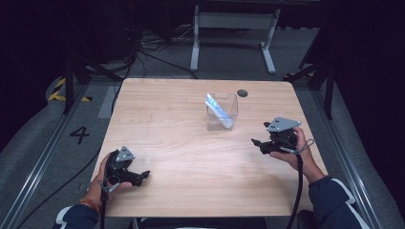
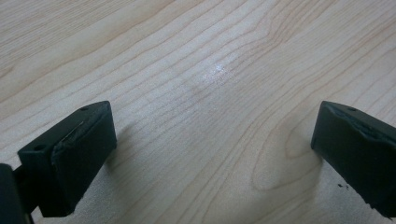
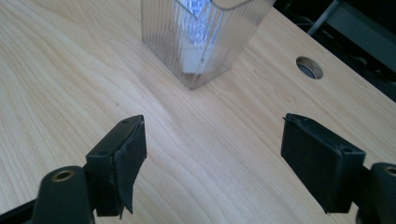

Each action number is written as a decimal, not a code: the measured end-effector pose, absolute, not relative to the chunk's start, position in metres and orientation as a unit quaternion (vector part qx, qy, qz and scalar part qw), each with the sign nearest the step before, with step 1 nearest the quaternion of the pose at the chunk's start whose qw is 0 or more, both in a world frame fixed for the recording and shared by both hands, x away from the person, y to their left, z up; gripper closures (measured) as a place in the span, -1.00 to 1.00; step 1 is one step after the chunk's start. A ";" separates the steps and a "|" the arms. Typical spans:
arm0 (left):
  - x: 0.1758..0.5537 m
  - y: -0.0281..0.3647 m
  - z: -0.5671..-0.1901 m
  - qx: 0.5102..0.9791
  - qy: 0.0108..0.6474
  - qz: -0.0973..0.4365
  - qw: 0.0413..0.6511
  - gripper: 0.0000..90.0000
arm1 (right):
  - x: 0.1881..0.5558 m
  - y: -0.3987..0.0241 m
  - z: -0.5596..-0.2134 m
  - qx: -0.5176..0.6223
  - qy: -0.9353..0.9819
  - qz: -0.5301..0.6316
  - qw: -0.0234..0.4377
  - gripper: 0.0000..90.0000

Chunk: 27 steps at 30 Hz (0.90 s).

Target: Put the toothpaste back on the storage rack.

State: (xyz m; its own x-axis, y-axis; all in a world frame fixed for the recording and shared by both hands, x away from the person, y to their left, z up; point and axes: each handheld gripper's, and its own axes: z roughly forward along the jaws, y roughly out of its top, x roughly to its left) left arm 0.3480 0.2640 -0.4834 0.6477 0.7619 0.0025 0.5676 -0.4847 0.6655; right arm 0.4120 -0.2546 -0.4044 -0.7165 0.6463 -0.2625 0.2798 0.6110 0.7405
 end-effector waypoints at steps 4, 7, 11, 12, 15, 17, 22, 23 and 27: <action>0.348 0.264 -0.483 0.848 0.392 0.150 0.323 -0.99 | 0.404 -0.260 -0.411 0.276 0.861 0.327 0.275 -0.53; 0.348 0.264 -0.483 0.848 0.392 0.150 0.323 -0.99 | 0.400 -0.267 -0.415 0.285 0.860 0.328 0.268 -0.53; 0.348 0.264 -0.483 0.848 0.392 0.151 0.323 -0.99 | 0.394 -0.274 -0.423 0.295 0.858 0.321 0.271 -0.54; 0.348 0.264 -0.483 0.848 0.392 0.150 0.323 -0.99 | 0.392 -0.276 -0.425 0.298 0.858 0.318 0.273 -0.54; 0.348 0.264 -0.483 0.848 0.392 0.150 0.323 -0.99 | 0.388 -0.282 -0.428 0.305 0.856 0.322 0.266 -0.54; 0.348 0.264 -0.483 0.848 0.392 0.151 0.323 -0.99 | 0.385 -0.287 -0.431 0.312 0.854 0.324 0.261 -0.54; 0.348 0.264 -0.483 0.848 0.392 0.150 0.323 -0.99 | 0.379 -0.296 -0.438 0.322 0.852 0.325 0.255 -0.54; 0.348 0.264 -0.483 0.848 0.392 0.151 0.323 -0.99 | 0.377 -0.298 -0.439 0.327 0.849 0.327 0.254 -0.54; 0.347 0.264 -0.483 0.848 0.394 0.152 0.320 -0.99 | 0.368 -0.305 -0.447 0.331 0.849 0.328 0.250 -0.54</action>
